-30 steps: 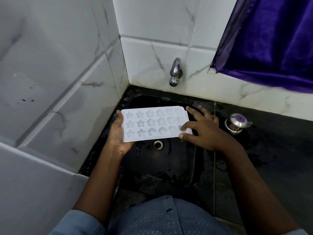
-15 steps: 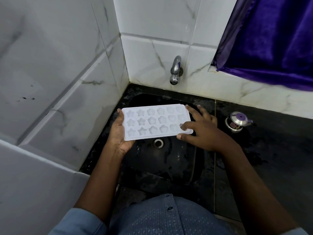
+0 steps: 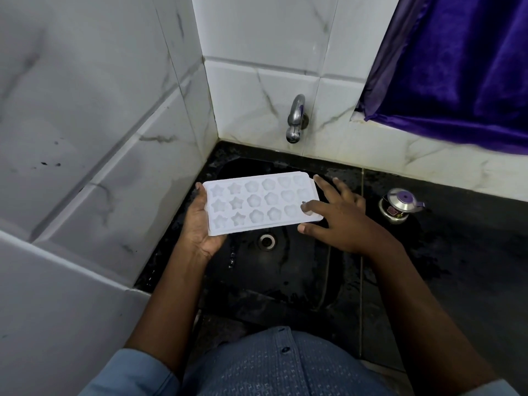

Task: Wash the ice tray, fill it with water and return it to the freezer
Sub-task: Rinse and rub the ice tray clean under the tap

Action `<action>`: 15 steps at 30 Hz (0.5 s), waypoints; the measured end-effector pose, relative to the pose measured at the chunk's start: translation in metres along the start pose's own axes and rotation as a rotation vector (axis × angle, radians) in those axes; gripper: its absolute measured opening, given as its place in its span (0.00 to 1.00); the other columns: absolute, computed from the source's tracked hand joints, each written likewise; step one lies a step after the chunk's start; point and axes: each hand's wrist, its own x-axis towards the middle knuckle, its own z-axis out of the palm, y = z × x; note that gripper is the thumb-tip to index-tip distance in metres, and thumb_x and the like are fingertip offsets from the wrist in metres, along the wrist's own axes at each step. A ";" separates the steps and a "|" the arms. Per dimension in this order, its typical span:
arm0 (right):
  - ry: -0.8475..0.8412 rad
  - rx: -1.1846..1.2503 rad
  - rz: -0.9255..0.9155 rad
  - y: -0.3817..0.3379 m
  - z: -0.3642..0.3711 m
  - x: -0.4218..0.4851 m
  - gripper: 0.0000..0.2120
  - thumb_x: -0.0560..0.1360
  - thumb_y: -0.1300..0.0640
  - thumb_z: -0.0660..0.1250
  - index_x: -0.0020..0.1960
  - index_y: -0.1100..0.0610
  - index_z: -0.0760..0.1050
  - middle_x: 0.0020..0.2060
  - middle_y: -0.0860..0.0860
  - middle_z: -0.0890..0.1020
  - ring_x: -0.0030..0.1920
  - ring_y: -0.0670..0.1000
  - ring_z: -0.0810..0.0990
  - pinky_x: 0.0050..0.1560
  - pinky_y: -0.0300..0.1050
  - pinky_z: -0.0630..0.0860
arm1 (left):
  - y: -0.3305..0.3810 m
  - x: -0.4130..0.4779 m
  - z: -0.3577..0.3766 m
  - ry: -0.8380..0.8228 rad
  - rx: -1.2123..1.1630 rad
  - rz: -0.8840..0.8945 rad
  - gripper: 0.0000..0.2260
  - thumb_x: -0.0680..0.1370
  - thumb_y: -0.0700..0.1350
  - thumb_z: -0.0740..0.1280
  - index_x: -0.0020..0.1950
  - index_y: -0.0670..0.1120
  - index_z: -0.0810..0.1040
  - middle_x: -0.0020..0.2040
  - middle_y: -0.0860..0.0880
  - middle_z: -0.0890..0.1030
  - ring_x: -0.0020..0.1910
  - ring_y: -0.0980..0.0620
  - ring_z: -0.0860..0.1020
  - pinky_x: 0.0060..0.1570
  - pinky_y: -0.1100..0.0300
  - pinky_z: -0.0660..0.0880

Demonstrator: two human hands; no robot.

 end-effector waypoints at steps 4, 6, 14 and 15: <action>-0.025 -0.020 0.016 0.002 -0.003 -0.001 0.20 0.78 0.31 0.63 0.67 0.37 0.76 0.85 0.45 0.43 0.83 0.54 0.36 0.77 0.64 0.42 | 0.001 -0.002 0.001 0.001 0.003 0.002 0.29 0.86 0.65 0.52 0.65 0.44 0.81 0.61 0.41 0.86 0.57 0.42 0.86 0.46 0.45 0.85; -0.010 -0.035 0.028 0.002 -0.004 -0.002 0.21 0.78 0.31 0.63 0.67 0.37 0.76 0.85 0.45 0.44 0.83 0.55 0.36 0.77 0.63 0.42 | -0.001 -0.002 0.001 -0.003 0.004 -0.005 0.30 0.86 0.66 0.52 0.67 0.44 0.80 0.62 0.41 0.86 0.57 0.42 0.86 0.47 0.45 0.85; -0.003 0.003 0.014 -0.002 -0.005 -0.004 0.17 0.78 0.31 0.63 0.60 0.39 0.79 0.85 0.45 0.43 0.83 0.54 0.35 0.77 0.64 0.41 | -0.003 -0.002 0.005 -0.007 0.018 -0.018 0.30 0.86 0.65 0.51 0.66 0.43 0.80 0.59 0.41 0.87 0.55 0.43 0.87 0.44 0.46 0.85; 0.006 0.008 0.018 -0.001 -0.005 -0.004 0.17 0.78 0.32 0.63 0.60 0.39 0.79 0.85 0.45 0.43 0.83 0.54 0.34 0.77 0.64 0.41 | -0.002 -0.002 0.005 -0.008 0.016 -0.016 0.30 0.86 0.65 0.51 0.65 0.43 0.80 0.59 0.41 0.87 0.54 0.43 0.87 0.44 0.47 0.85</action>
